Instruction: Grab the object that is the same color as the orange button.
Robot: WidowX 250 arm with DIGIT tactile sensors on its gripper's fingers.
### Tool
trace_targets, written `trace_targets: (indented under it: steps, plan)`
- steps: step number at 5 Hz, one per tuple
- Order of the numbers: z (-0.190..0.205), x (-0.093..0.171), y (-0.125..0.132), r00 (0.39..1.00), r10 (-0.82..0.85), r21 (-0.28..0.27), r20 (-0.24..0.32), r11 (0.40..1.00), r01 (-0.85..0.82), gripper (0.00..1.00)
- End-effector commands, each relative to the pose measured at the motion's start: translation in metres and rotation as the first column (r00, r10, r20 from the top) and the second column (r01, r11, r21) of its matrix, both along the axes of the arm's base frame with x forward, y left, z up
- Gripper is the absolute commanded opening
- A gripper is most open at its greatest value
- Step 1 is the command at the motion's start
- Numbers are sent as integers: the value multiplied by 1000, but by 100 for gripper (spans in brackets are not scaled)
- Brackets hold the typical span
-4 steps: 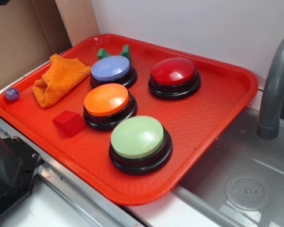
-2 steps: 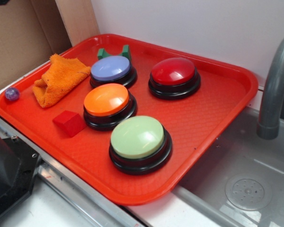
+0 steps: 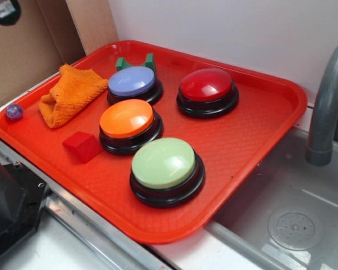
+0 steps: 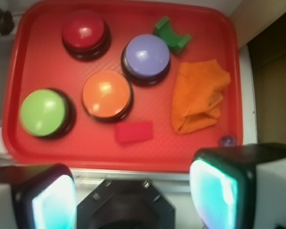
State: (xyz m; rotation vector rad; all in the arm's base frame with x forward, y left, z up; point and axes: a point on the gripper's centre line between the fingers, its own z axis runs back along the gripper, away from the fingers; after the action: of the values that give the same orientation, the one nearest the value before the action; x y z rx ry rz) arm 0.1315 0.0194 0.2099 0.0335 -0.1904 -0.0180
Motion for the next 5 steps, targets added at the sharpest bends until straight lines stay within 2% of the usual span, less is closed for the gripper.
trace_targets:
  steps: [1, 3, 5]
  plan:
    - [-38, 26, 51, 998, 38, 44, 56, 998, -41, 100]
    - [-101, 50, 92, 991, 119, 39, 54, 992, -122, 100]
    - [-172, 63, 113, 989, 149, 59, 21, 987, -150, 100]
